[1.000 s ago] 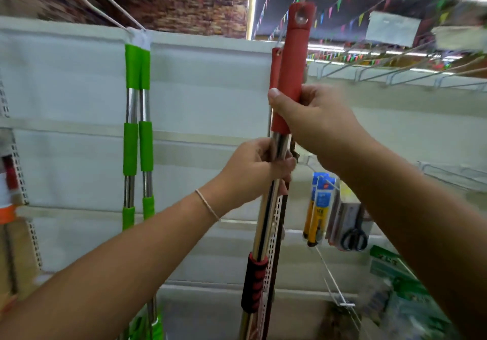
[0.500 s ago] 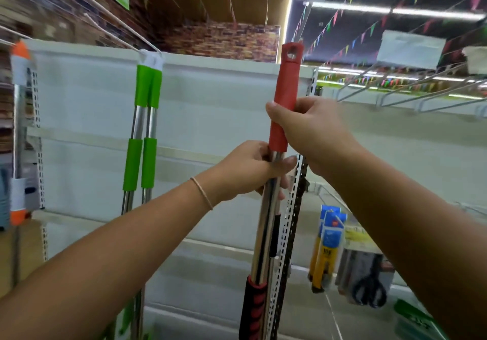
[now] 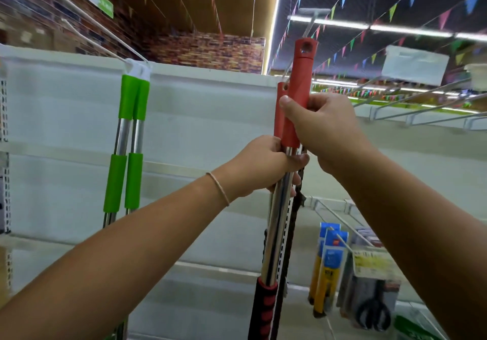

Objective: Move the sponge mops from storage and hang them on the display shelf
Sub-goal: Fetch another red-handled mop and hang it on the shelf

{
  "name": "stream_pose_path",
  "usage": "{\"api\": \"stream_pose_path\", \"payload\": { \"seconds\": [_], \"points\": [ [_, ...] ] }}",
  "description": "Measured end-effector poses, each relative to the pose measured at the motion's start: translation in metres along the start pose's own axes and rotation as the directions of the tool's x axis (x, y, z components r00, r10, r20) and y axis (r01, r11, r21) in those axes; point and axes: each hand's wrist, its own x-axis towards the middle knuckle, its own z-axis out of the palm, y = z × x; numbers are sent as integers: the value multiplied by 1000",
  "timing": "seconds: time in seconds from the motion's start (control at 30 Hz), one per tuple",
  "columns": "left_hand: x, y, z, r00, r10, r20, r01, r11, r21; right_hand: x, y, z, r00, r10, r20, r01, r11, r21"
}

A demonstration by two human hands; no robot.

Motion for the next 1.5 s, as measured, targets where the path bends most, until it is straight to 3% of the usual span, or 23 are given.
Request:
{"api": "stream_pose_path", "payload": {
  "seconds": [0.3,0.83,1.03,1.3,1.5],
  "points": [
    [24,-22,-5,1000,23,-10,-23,1000,21,17,18,8,1000,5,16,-4,997,-71],
    [83,-69,-8,985,-149,-85,147,989,-30,75,79,52,994,111,7,-103,944,-313],
    [96,-80,-1,963,-202,-180,202,979,-21,81,92,66,991,101,-88,-126,928,-351],
    [106,-85,0,969,-139,-202,166,978,123,88,100,78,984,80,-162,-143,894,-425],
    [114,-96,-6,976,-79,-203,105,987,118,92,109,88,972,62,-226,-162,876,-454]
  ]
}}
